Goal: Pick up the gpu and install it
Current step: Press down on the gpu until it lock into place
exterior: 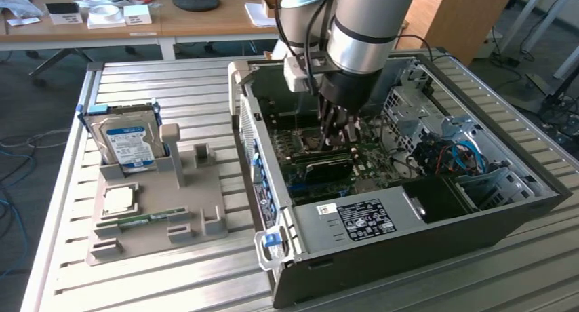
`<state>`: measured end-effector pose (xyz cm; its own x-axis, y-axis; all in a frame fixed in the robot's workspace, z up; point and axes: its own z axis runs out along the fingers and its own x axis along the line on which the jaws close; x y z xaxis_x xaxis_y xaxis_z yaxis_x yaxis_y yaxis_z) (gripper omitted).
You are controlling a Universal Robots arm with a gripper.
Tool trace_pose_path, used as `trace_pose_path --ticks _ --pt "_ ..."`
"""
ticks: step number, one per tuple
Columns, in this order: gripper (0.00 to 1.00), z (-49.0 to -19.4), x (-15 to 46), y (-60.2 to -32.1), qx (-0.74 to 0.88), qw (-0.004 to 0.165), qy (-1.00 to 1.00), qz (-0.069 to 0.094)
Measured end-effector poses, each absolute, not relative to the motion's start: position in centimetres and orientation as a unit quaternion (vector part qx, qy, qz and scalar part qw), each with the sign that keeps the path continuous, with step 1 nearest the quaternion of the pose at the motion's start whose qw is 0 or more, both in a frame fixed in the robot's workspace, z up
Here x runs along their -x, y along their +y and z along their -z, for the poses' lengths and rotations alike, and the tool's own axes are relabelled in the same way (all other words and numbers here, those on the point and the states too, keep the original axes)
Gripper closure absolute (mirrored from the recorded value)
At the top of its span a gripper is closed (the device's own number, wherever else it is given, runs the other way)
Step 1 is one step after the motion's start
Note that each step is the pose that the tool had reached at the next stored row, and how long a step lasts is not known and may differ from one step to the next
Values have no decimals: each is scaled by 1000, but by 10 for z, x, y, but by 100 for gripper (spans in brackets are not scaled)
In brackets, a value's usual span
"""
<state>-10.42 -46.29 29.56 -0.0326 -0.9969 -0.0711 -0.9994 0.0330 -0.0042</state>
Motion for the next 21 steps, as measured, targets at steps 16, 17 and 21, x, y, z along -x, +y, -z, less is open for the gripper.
trace_pose_path --ticks 16,17,21 --pt "89 -287 104 -464 695 26 718 -24" --pt "89 -287 104 -464 695 26 718 -24" --pt "89 -284 104 -464 695 25 718 -24"
